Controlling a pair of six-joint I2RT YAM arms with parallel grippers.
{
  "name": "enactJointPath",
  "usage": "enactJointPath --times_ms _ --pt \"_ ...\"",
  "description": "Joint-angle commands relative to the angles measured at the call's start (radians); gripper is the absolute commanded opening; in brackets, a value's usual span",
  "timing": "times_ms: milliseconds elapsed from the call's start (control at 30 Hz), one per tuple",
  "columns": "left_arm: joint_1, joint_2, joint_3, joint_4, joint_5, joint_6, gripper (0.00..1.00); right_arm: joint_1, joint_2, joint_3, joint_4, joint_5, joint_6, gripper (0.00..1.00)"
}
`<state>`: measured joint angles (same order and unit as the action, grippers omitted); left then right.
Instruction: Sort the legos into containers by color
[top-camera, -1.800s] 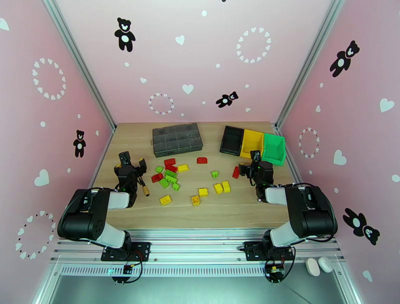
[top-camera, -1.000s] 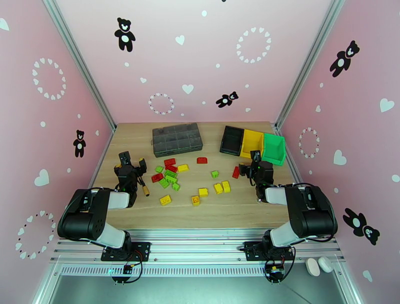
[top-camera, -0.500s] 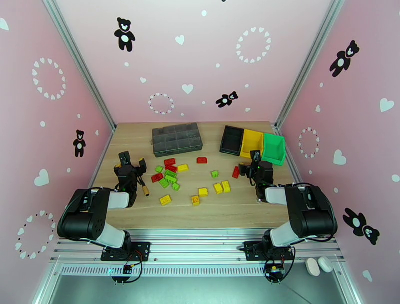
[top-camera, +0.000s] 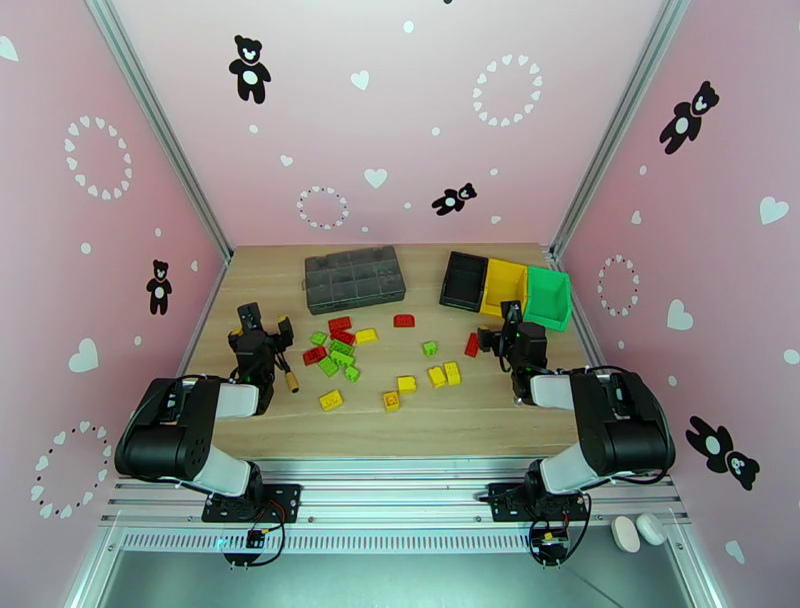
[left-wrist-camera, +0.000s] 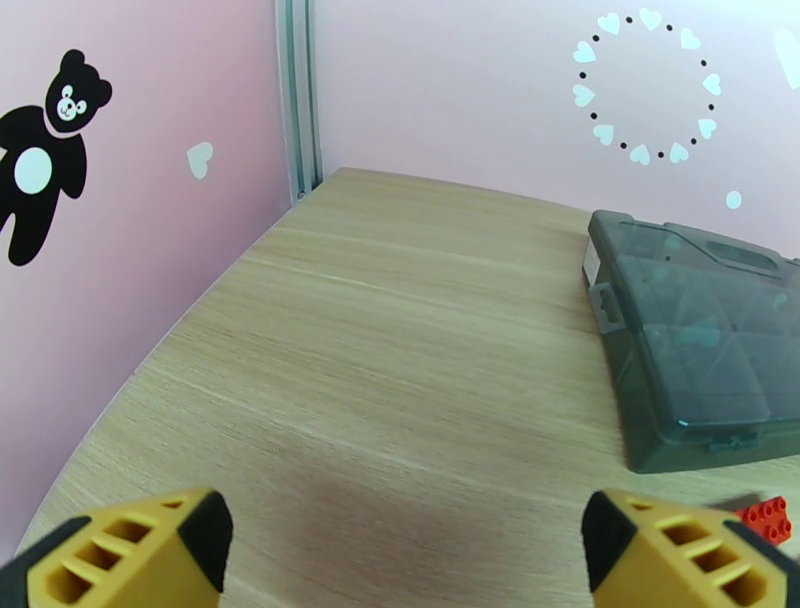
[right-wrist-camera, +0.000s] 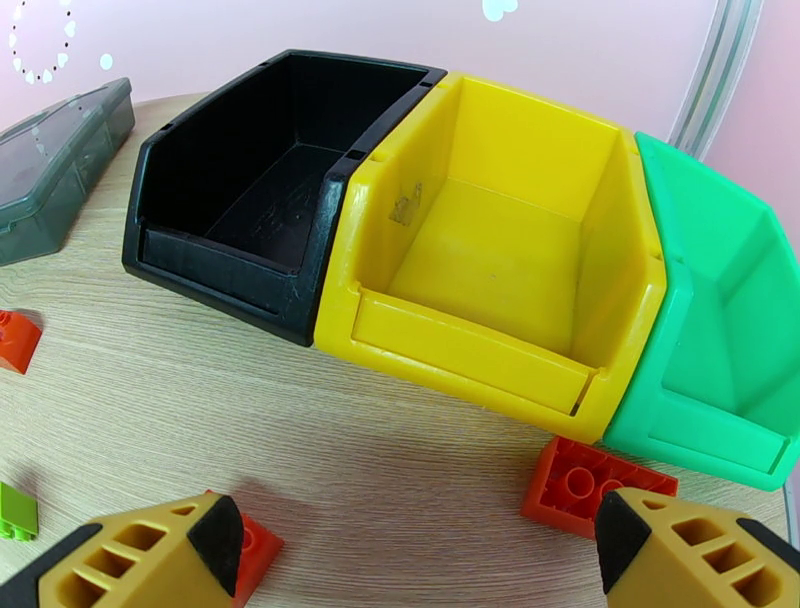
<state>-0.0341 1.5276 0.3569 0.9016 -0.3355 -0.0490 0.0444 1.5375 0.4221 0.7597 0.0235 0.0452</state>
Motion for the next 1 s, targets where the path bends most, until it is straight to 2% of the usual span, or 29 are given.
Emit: enactJointPath --times_ms 0,800,967 --pt "0.002 0.000 0.002 0.010 0.005 -0.003 0.99 -0.005 -0.005 0.001 0.013 -0.004 0.004 0.99" --pt "0.006 -0.001 0.002 0.008 0.013 -0.005 0.99 -0.012 -0.007 0.000 0.015 -0.018 0.009 0.99" --pt "0.007 -0.154 -0.008 -0.115 0.034 0.003 0.98 -0.018 -0.086 0.038 -0.116 0.062 0.048 0.99"
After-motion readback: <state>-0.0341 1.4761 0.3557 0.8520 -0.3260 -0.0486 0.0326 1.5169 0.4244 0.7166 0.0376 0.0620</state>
